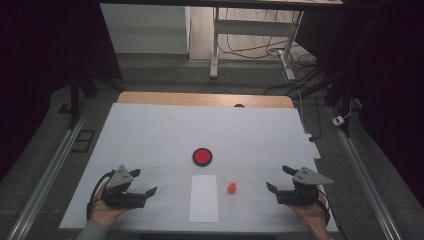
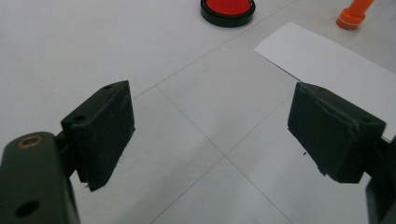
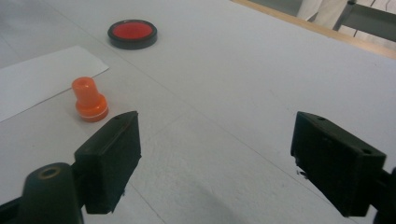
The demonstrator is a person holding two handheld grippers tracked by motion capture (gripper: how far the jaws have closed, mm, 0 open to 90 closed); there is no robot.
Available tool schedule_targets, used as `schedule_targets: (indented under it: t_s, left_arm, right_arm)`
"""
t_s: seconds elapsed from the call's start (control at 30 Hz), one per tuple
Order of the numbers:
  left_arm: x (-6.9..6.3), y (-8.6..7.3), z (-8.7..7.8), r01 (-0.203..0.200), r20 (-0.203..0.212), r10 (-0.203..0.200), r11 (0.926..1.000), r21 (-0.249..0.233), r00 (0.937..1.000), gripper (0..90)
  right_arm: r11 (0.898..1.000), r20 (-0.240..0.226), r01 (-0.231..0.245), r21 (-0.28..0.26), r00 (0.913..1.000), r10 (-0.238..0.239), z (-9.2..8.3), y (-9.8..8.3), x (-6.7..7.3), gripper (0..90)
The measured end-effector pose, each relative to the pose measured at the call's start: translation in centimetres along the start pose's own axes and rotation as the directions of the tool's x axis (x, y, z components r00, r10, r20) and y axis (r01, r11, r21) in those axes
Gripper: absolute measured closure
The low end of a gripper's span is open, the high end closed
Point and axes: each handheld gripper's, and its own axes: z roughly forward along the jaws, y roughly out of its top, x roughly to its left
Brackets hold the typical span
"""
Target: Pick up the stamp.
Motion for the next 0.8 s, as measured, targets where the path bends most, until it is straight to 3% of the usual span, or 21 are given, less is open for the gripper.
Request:
schedule_targets:
  t_s: [0.3,0.5,0.8]
  left_arm:
    - [0.06,0.1,-0.17,0.029,-0.004,-0.029,0.9995,-0.015,0.9996,15.2]
    - [0.03,-0.15,-0.36,0.033,0.011,-0.033,0.9993,-0.018,0.9994,15.2]
    - [0.12,-0.28,-0.34,0.042,0.02,-0.042,0.9988,-0.024,0.9989,15.2]
  right_arm:
    - [1.0,-0.02,0.005,0.006,0.9998,-0.005,0.26,-0.26,0.22,20.2]
    - [0.999,-0.005,0.028,0.025,0.9996,-0.028,0.51,-0.05,0.8,21.8]
    - [1.0,-0.005,-0.001,0.013,1.0,0.001,0.44,0.03,0.72,23.3]
